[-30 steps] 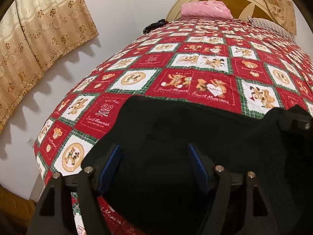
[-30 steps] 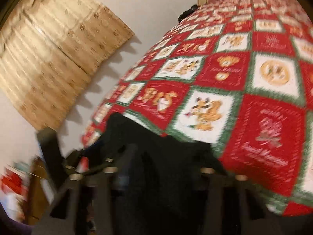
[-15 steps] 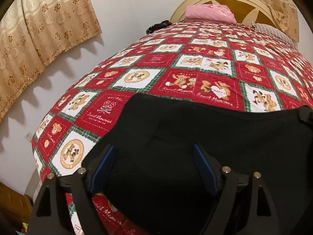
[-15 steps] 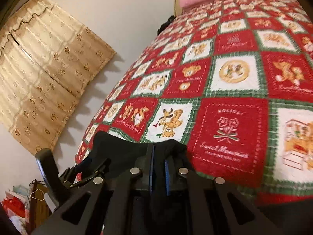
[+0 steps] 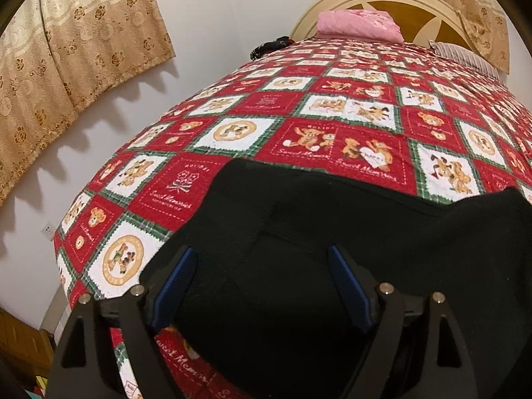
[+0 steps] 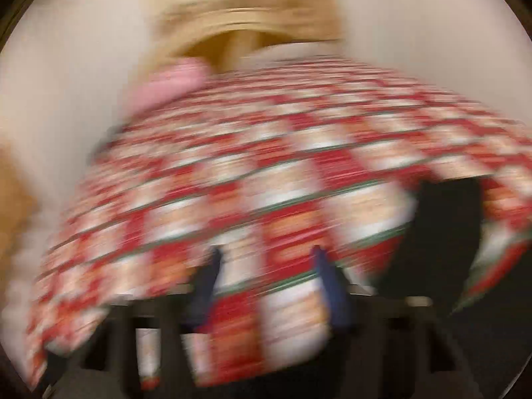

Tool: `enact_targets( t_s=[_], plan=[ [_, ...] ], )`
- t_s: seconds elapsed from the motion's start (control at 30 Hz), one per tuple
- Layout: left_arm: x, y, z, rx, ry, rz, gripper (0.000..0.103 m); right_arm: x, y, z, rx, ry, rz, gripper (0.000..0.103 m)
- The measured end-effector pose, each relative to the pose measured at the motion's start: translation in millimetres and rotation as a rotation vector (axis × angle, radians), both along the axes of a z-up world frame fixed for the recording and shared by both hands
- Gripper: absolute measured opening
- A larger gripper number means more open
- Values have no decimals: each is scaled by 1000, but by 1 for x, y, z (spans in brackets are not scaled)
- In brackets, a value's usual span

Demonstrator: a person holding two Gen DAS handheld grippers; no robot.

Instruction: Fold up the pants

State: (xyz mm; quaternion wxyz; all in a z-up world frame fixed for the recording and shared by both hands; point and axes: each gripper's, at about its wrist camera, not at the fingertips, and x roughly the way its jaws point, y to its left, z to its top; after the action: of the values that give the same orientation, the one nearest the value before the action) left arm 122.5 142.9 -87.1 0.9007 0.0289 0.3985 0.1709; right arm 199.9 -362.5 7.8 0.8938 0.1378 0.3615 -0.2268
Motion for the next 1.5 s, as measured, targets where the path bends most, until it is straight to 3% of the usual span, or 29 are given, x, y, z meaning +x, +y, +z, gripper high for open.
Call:
enact_targets(
  t_s=[0.07,0.13,0.23,0.3,0.33,0.37,0.43,0.47,0.57,0.7,0.83,0.97,1.07,1.23,1.3,1.33,1.4,1.43,1.5],
  plan=[
    [0,1,0,-5,1,3,87,11,-42,-6,-59,70,-72,72],
    [1,1,0,-7,2,4,87,23,-74,-20,-51,150,-107,72],
    [1,2,-1,-1,4,8,88,35,-91,-36,-5,216,-93,72],
    [1,3,-1,-3,4,13,90,38,-91,-46,10,250,-74,67],
    [1,3,-1,-5,4,15,90,41,-89,-50,-32,279,-62,60],
    [1,4,-1,-7,4,16,91,43,-85,-53,-64,292,-53,41],
    [1,4,-1,-8,4,17,91,39,-86,-53,-65,293,-15,15],
    [1,4,-1,-7,3,17,91,37,-88,-50,-53,290,-6,9],
    [1,5,-1,-8,4,17,91,19,-95,-31,26,210,37,6],
    [1,4,-1,-5,5,18,92,-29,-97,14,57,19,94,6],
    [1,4,-1,-4,6,20,92,-111,-102,54,90,-193,108,6],
    [1,4,-1,-5,5,21,92,-190,-118,55,155,-329,56,6],
    [1,4,-1,-9,6,20,92,-229,-129,31,201,-346,17,6],
    [1,5,-1,-18,5,15,92,-262,-150,-16,278,-289,-37,7],
    [1,5,0,-25,6,8,92,-270,-158,-24,301,-274,-62,16],
    [1,6,1,-34,10,0,92,-275,-163,-25,309,-277,-81,27],
    [-1,8,8,-53,23,-18,92,-290,-174,-18,313,-309,-148,38],
    [-3,7,12,-63,23,-25,92,-300,-179,-9,268,-318,-223,44],
    [-12,3,24,-80,-8,-46,92,-310,-183,12,160,-335,-285,45]
  ],
)
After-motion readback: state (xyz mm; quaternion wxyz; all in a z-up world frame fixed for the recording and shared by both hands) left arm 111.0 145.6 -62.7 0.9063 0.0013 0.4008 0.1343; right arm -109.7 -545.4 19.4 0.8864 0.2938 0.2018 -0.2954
